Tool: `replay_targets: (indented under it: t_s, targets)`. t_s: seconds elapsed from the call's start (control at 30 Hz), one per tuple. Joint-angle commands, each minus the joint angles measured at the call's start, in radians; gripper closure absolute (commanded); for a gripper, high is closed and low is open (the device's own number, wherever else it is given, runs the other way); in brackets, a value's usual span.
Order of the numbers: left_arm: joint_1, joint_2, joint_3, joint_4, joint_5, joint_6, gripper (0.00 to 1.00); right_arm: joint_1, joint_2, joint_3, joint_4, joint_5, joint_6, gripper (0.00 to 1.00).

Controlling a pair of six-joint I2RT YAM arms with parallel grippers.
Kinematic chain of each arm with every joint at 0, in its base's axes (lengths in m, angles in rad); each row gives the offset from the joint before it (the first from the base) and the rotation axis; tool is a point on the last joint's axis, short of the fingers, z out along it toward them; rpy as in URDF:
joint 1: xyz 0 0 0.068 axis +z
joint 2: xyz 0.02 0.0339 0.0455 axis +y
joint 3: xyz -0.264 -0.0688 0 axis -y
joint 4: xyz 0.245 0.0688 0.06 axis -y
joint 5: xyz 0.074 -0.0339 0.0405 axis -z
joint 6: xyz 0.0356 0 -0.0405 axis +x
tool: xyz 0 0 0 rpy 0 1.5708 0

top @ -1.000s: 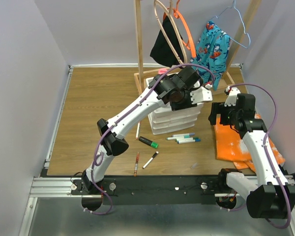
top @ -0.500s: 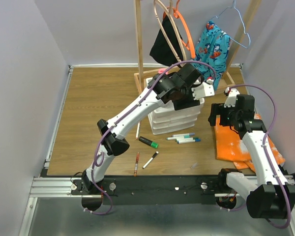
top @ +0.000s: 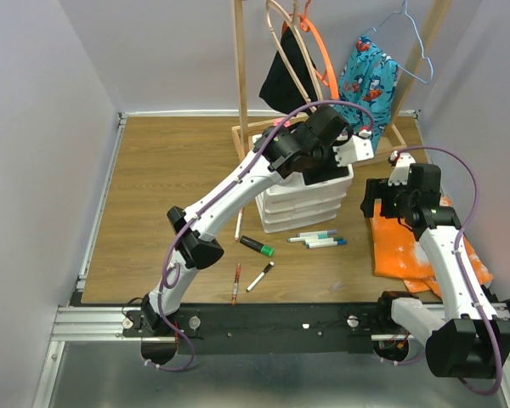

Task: Sort the stationery into containers
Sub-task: Place the stationery in the storage box, then pick up the pen from the center of the board.

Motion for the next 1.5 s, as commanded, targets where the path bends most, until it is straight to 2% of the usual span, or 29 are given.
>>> replay_targets:
  t_s: [0.0, 0.13, 0.23, 0.47, 0.53, 0.77, 0.87, 0.9, 1.03, 1.17, 1.33, 1.47]
  targets:
    - [-0.003, -0.025, 0.06, 0.032, -0.027, 0.004, 0.22, -0.012, -0.017, -0.019, 0.017, -0.003, 0.011, 0.01]
    - [-0.028, -0.095, 0.069, 0.069, -0.081, 0.042, 0.2, -0.015, -0.019, -0.016, 0.015, -0.001, 0.011, 0.01]
    - [-0.038, -0.193, 0.005, 0.088, -0.108, 0.042, 0.18, -0.016, -0.016, -0.01, 0.01, -0.006, 0.008, 0.01]
    - [-0.026, -0.455, -0.278, 0.091, -0.116, -0.045, 0.18, -0.018, -0.007, 0.005, -0.006, -0.032, -0.004, 0.01]
    - [-0.005, -0.541, -0.418, 0.095, -0.113, -0.099, 0.18, -0.018, -0.004, 0.01, -0.011, -0.038, -0.007, 0.01]
    - [0.129, -0.779, -0.899, 0.115, -0.075, -0.266, 0.18, -0.018, 0.002, 0.048, -0.037, -0.051, -0.027, 0.01]
    - [0.228, -0.835, -1.0, 0.134, -0.024, -0.349, 0.18, -0.016, 0.005, 0.07, -0.043, -0.054, -0.047, 0.01]
    - [0.292, -0.839, -1.051, 0.141, -0.012, -0.37, 0.18, -0.016, 0.007, 0.074, -0.045, -0.055, -0.053, 0.01]
    - [0.449, -0.88, -1.153, 0.198, 0.063, -0.438, 0.17, -0.016, 0.021, 0.097, -0.033, -0.089, -0.072, 0.01]
    - [0.488, -0.951, -1.309, 0.383, 0.117, -0.467, 0.14, -0.015, 0.064, 0.16, -0.022, -0.175, -0.102, 0.01]
    - [0.547, -0.921, -1.362, 0.373, 0.225, -0.458, 0.14, -0.01, 0.11, 0.223, -0.06, -0.228, -0.214, 0.01]
    - [0.692, -0.864, -1.369, 0.338, 0.319, -0.447, 0.17, 0.01, 0.099, 0.211, -0.139, -0.236, -0.302, 0.02]
